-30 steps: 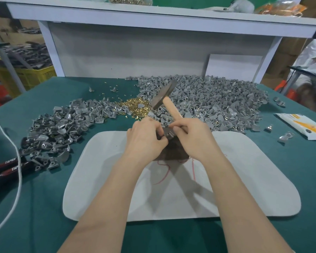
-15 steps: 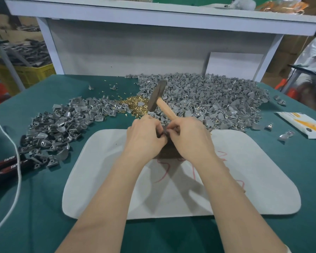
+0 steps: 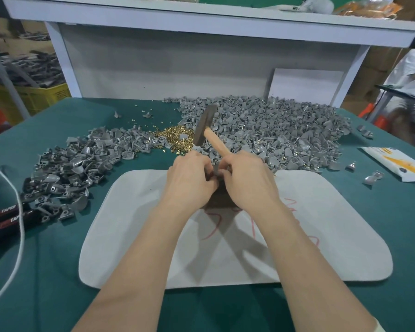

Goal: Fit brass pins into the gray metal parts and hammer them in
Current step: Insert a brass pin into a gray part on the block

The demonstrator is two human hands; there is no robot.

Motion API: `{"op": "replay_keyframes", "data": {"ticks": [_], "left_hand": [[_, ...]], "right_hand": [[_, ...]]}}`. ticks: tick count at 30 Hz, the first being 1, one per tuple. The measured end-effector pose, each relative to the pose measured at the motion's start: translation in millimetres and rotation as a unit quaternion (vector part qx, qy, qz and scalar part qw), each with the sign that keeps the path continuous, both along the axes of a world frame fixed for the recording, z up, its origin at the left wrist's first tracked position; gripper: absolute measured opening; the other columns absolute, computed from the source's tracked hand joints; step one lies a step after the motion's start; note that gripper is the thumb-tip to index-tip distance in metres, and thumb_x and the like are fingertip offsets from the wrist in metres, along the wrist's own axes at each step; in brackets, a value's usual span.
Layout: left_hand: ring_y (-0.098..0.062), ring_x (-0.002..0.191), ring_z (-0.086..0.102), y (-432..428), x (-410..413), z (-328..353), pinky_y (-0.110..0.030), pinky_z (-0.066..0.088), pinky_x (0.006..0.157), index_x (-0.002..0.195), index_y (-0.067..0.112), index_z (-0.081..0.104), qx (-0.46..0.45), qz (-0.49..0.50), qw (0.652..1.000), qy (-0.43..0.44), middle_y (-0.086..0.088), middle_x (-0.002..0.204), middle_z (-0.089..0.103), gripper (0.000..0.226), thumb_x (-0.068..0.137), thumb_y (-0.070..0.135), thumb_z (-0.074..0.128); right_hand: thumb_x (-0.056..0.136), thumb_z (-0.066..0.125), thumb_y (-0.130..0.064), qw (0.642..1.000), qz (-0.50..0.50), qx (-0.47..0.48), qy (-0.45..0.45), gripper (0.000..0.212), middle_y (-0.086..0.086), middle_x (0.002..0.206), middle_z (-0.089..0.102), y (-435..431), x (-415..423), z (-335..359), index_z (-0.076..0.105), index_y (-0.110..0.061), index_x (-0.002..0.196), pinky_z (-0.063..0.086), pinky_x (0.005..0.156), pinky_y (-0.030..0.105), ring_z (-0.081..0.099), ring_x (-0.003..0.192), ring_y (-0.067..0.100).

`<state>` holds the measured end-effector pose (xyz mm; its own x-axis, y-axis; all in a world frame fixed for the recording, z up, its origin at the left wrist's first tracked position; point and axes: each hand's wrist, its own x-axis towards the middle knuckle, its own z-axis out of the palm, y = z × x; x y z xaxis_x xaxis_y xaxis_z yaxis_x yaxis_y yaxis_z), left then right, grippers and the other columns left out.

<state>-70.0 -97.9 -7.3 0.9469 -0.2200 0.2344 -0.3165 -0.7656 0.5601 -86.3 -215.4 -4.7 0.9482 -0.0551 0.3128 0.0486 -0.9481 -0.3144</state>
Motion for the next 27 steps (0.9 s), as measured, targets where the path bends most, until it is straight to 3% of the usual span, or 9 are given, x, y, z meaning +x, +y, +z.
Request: {"op": "replay_keyframes", "data": {"ticks": [4, 10, 19, 23, 25, 27], "left_hand": [[-0.034, 0.104, 0.049, 0, -1, 2, -0.043, 0.042, 0.090, 0.077, 0.014, 0.055, 0.007, -0.009, 1.000, -0.002, -0.011, 0.105, 0.056, 0.011, 0.085, 0.017, 0.062], [-0.036, 0.101, 0.049, 0, 0, 2, -0.045, 0.043, 0.087, 0.082, 0.009, 0.061, 0.020, -0.018, 1.000, -0.011, -0.012, 0.103, 0.056, 0.008, 0.085, 0.017, 0.059], [-0.031, 0.101, 0.049, 1, 1, -2, -0.043, 0.042, 0.090, 0.072, 0.018, 0.054, -0.005, 0.001, 1.000, -0.009, -0.004, 0.100, 0.055, 0.015, 0.082, 0.021, 0.065], [-0.029, 0.100, 0.050, 2, 1, -3, -0.042, 0.043, 0.089, 0.071, 0.020, 0.056, -0.013, 0.011, 1.000, -0.008, -0.002, 0.098, 0.055, 0.012, 0.081, 0.020, 0.064], [-0.028, 0.101, 0.049, 4, 2, -4, -0.041, 0.043, 0.089, 0.070, 0.022, 0.054, -0.010, 0.035, 0.999, -0.009, -0.001, 0.099, 0.055, 0.014, 0.081, 0.021, 0.063], [-0.027, 0.101, 0.050, 8, 4, -5, -0.039, 0.044, 0.087, 0.068, 0.025, 0.051, -0.006, 0.068, 0.998, -0.006, 0.000, 0.098, 0.054, 0.019, 0.082, 0.023, 0.064]], "right_hand": [[0.093, 0.048, -0.017, 0.998, -0.006, -0.060, -0.001, 0.016, 0.000, 0.086, 0.039, 6, -1, 6, 0.061, -0.023, 0.100, 0.032, 0.065, 0.030, 0.044, 0.075, 0.026], [0.093, 0.043, -0.011, 0.993, 0.004, -0.119, -0.004, 0.021, 0.000, 0.083, 0.032, 12, 0, 10, 0.058, -0.020, 0.105, 0.031, 0.062, 0.032, 0.044, 0.073, 0.025], [0.090, 0.055, -0.021, 1.000, 0.002, 0.001, 0.007, 0.013, -0.001, 0.087, 0.048, 0, 2, 0, 0.063, -0.027, 0.098, 0.033, 0.067, 0.027, 0.053, 0.084, 0.026], [0.089, 0.059, -0.024, 0.993, 0.026, 0.111, 0.016, 0.013, 0.000, 0.100, 0.069, -8, 7, -2, 0.071, -0.027, 0.094, 0.047, 0.081, 0.030, 0.062, 0.094, 0.022], [0.091, 0.057, -0.015, 0.981, 0.046, 0.187, -0.012, 0.022, -0.008, 0.109, 0.068, -14, 5, -1, 0.070, -0.027, 0.104, 0.045, 0.084, 0.020, 0.062, 0.098, 0.008], [0.090, 0.054, -0.006, 0.974, 0.071, 0.204, -0.064, 0.041, -0.022, 0.109, 0.060, -23, -1, 3, 0.060, -0.030, 0.123, 0.035, 0.072, 0.002, 0.054, 0.089, -0.018]]}}
